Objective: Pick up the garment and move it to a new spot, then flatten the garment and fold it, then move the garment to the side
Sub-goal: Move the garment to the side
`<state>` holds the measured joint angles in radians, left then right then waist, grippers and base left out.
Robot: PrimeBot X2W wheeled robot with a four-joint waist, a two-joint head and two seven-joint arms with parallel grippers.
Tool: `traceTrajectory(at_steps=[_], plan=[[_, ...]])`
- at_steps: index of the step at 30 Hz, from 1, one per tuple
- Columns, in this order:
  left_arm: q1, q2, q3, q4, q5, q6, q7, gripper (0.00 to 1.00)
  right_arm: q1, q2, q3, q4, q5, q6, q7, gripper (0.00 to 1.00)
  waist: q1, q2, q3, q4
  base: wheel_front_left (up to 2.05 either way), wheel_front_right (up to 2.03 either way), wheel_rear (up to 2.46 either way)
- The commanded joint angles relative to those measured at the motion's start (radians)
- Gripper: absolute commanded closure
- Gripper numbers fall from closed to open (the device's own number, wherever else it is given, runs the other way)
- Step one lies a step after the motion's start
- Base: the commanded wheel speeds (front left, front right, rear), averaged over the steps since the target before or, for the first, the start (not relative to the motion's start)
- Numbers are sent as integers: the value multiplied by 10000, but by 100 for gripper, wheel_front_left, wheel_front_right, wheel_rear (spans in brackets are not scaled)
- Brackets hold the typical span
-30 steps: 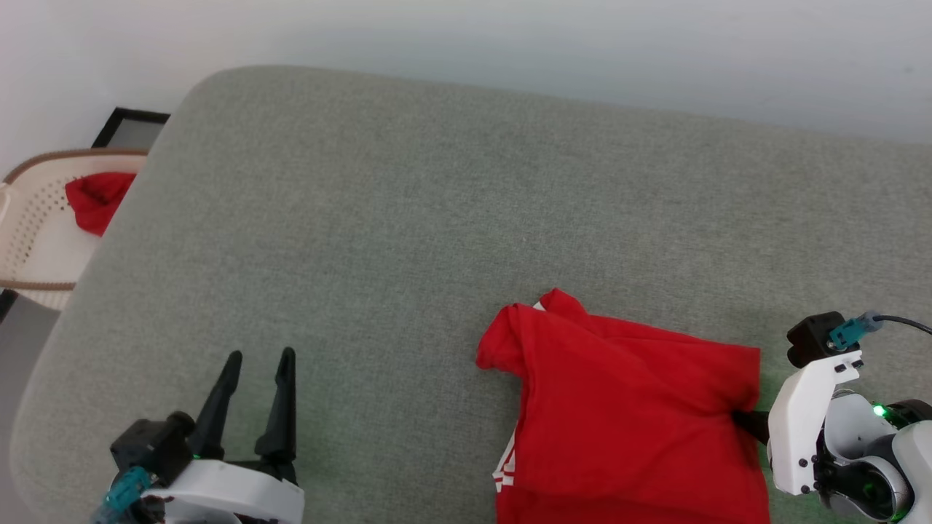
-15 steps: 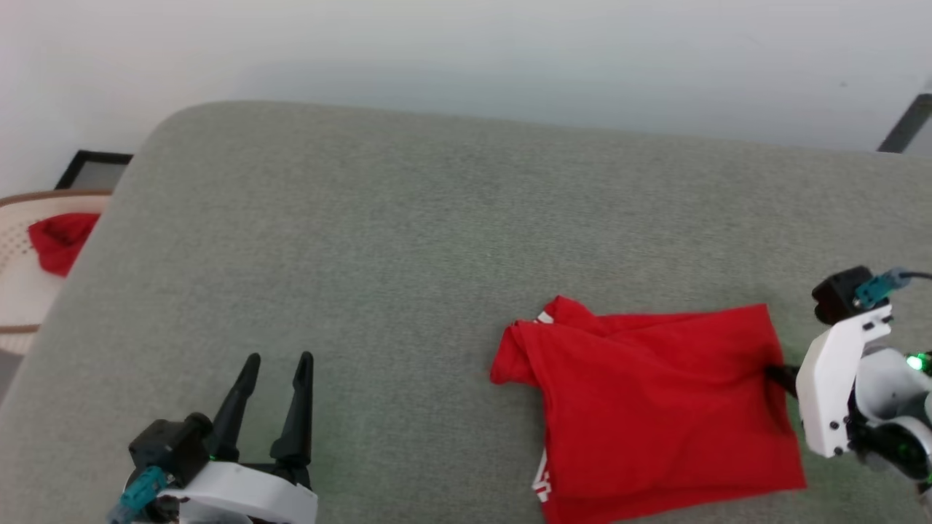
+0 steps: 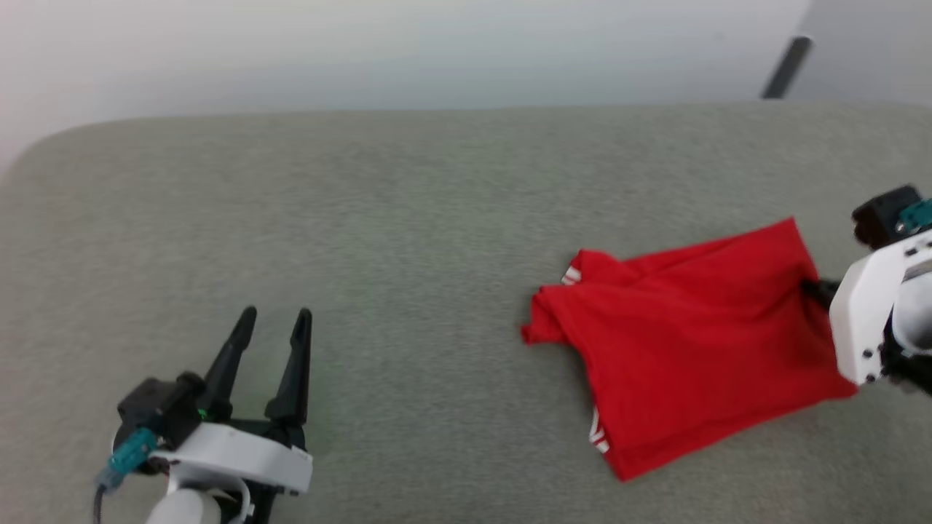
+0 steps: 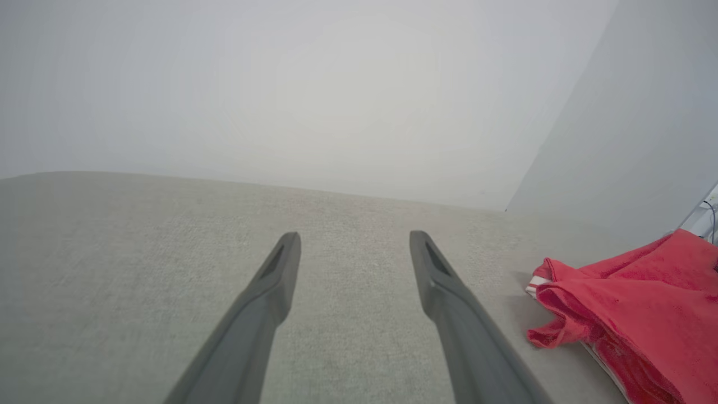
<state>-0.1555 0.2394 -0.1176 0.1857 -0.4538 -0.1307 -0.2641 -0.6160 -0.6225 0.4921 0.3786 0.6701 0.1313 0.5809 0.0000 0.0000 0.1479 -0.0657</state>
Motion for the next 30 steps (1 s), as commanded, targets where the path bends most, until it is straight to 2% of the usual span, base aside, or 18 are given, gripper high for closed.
traceTrajectory(at_steps=[1,8,18,30], plan=[[-182,94,-10,-48,-11,5,16,0,-298,-64,99,153,43,-11,-207,100,0,0,471,-776,0,0,0],[-739,338,-349,-93,2,6,16,0,-1377,-441,500,1271,-6,-11,-1312,100,0,0,1084,-1433,0,0,0],[-1309,786,-653,-188,-17,6,17,0,-2752,-1080,735,3033,-407,-11,-3072,100,0,0,2067,-1997,0,0,0],[-1923,1267,-926,-449,-16,6,137,0,-4092,-1257,277,5666,-2018,-13,-4800,100,0,0,3089,-2185,0,0,0]])
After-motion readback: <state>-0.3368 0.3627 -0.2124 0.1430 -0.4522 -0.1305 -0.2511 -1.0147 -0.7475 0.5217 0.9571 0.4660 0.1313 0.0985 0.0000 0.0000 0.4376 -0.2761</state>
